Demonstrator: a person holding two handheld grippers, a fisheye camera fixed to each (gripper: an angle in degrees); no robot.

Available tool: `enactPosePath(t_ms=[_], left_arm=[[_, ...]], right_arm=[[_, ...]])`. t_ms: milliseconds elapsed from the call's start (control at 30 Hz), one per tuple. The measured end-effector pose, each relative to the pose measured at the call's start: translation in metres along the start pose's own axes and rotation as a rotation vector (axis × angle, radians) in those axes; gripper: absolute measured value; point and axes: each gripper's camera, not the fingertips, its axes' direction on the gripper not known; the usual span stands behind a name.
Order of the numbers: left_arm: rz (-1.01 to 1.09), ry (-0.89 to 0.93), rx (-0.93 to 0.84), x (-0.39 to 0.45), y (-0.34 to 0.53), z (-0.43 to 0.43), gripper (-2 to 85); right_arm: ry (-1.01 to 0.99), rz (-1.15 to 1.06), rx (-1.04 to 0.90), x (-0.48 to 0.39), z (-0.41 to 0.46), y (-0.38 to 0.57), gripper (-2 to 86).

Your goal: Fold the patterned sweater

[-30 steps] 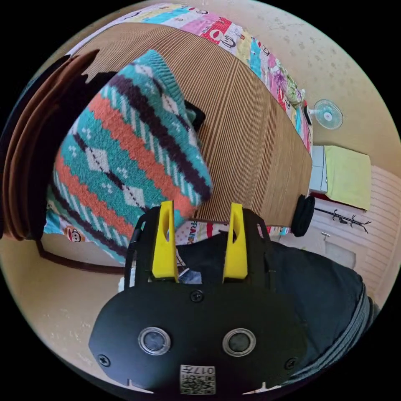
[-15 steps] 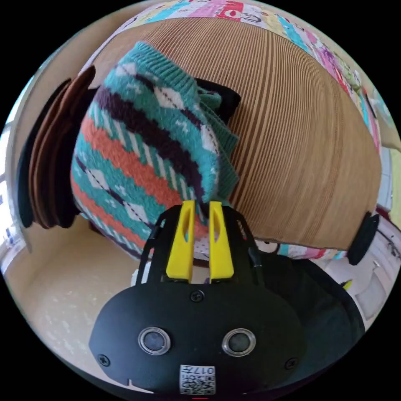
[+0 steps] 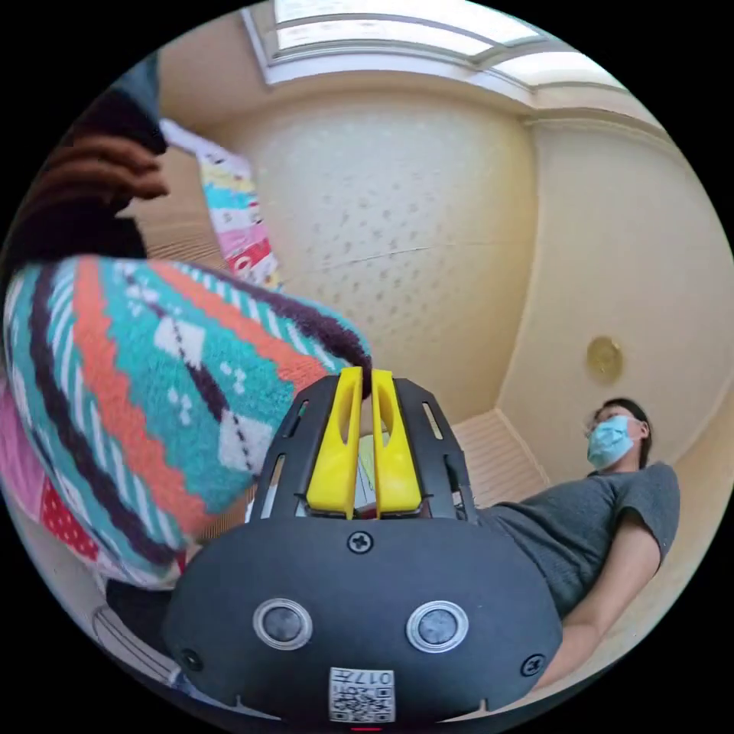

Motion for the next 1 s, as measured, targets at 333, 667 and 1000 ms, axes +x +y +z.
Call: enactPosePath(t_ms=[333,667,1000], left_arm=[[0.625,0.518,-0.279,0.194,0.026,0.067,-0.2],[0.563,1.476,-0.281,0.250,0.090,0.192,0.3],[0.371,1.823,-0.413,0.285,0.165,0.272,0.4]], right_arm=[[0.440,-0.059,-0.783,0.049,0.112,0.020,0.7],[0.654,-0.420,-1.430,0.122,0.209,0.218,4.7],[1.058,-1.278,-1.683,0.165,0.207,0.446,7.8]])
